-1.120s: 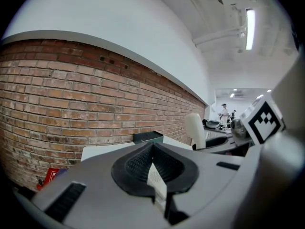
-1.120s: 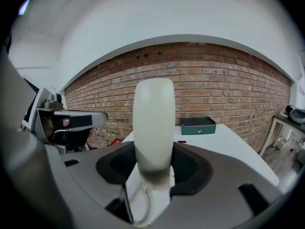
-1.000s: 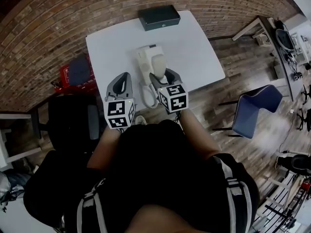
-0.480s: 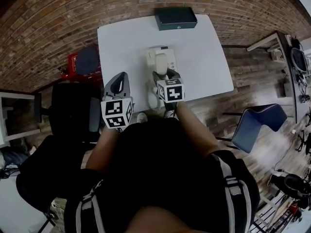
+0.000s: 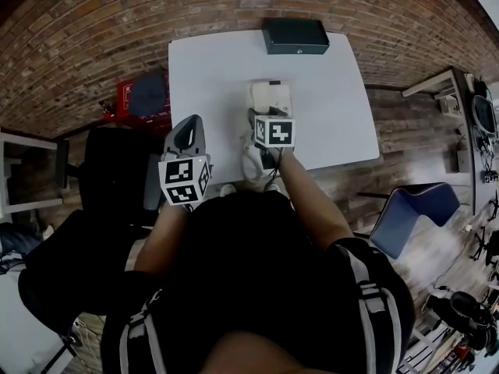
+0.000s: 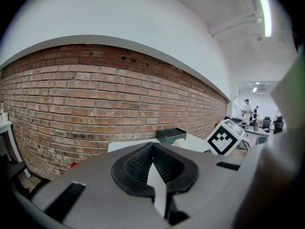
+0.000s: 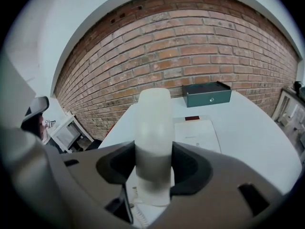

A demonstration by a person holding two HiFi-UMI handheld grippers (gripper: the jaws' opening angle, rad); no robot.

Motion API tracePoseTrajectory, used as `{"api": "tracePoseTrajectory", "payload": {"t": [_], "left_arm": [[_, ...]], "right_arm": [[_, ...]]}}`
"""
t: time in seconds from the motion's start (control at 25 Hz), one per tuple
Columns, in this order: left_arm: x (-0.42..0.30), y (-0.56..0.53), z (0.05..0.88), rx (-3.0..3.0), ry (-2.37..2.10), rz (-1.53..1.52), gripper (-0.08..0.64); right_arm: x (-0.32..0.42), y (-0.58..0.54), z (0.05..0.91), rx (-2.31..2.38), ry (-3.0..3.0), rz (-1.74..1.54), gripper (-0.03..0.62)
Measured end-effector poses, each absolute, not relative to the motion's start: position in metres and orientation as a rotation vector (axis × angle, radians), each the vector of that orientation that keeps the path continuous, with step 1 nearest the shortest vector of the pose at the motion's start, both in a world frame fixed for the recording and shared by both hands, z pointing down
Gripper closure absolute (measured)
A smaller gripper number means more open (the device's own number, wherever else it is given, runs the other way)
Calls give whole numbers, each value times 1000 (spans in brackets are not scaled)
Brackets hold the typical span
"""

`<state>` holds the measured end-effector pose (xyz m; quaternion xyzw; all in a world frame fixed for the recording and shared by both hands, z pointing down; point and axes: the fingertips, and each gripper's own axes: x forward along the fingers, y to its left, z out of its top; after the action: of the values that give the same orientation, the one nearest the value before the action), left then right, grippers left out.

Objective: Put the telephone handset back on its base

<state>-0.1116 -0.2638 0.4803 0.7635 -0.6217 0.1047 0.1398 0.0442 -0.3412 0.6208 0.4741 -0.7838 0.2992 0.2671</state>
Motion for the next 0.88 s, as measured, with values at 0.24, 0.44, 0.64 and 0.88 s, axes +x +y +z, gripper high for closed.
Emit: {"api": "tracePoseTrajectory", "payload": {"t": [0.24, 0.44, 0.64, 0.88], "left_arm": [[-118, -264, 481, 2211, -1789, 309, 558], [-118, -265, 482, 2229, -1778, 323, 558], [-119, -267, 482, 2235, -1775, 334, 558], [-124, -269, 483, 2220, -1772, 331, 559]], "right_arm": [[34, -346, 650, 1245, -2013, 886, 394], [33, -353, 660, 1281, -1961, 886, 394], [35, -359, 670, 1299, -1890, 891, 394], [35, -361, 672, 1301, -1845, 854, 394]]}}
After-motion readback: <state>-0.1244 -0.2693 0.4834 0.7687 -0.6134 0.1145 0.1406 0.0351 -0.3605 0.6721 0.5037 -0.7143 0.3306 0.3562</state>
